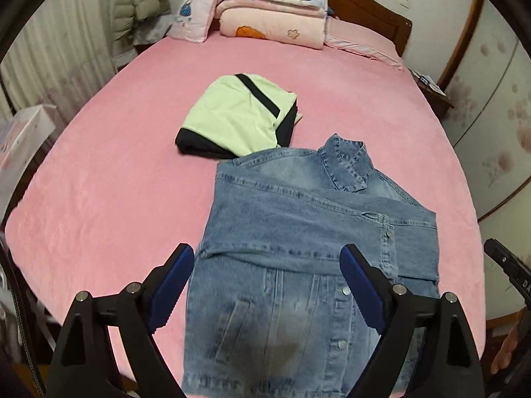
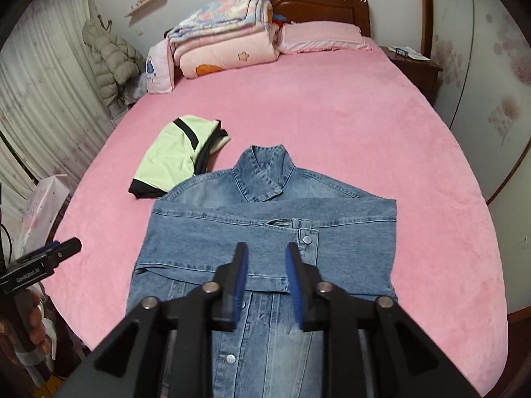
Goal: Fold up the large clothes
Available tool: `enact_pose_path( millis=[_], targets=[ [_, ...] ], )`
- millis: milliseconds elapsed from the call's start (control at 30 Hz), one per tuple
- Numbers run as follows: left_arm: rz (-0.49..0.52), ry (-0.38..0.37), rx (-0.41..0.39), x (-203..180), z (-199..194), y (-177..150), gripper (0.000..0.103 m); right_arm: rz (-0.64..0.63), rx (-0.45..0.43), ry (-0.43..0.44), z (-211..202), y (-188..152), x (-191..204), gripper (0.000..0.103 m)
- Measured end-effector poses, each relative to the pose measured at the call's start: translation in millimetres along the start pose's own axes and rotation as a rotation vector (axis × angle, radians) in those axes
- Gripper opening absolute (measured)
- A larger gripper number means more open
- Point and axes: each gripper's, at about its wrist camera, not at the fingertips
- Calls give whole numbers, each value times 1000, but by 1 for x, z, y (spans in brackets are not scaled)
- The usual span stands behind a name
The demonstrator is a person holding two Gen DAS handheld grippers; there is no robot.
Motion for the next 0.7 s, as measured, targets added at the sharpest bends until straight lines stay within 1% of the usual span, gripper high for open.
enact_pose_path(
  millis=[67, 167, 300, 367, 433, 500, 567, 700],
  targets=[
    [-19, -7, -7, 2, -11, -8, 89, 13, -16, 13, -12, -8, -4, 28],
    [-9, -10, -23, 2, -20, -20, 89, 18, -21, 4, -23, -21, -7, 28],
    [71, -11, -30, 1, -28, -45, 89, 47, -5, -7, -31, -46, -16, 28],
    [99, -16, -4, 5, -27, -60, 89, 66, -11, -24, -37, -64, -22, 28],
    [106, -28, 17, 12, -27, -74, 89, 79, -8, -51, -43, -82, -27, 28],
    [105, -24, 33, 24, -24, -91, 89, 89, 1, -65, -45, -99, -30, 29],
    [91, -22, 66, 42, -18, -113, 89, 91, 15, -84, -46, -121, -32, 29],
    [43, -65, 120, 79, -1, -150, 89, 76, 33, -114, -42, -158, -32, 29]
  ],
)
Point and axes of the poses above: each gripper's, at about its wrist camera, not at the fingertips, and z roughly the way its jaws point, x to its left, y to its top, and after that the axes turned 13 degrees about -y, right-handed
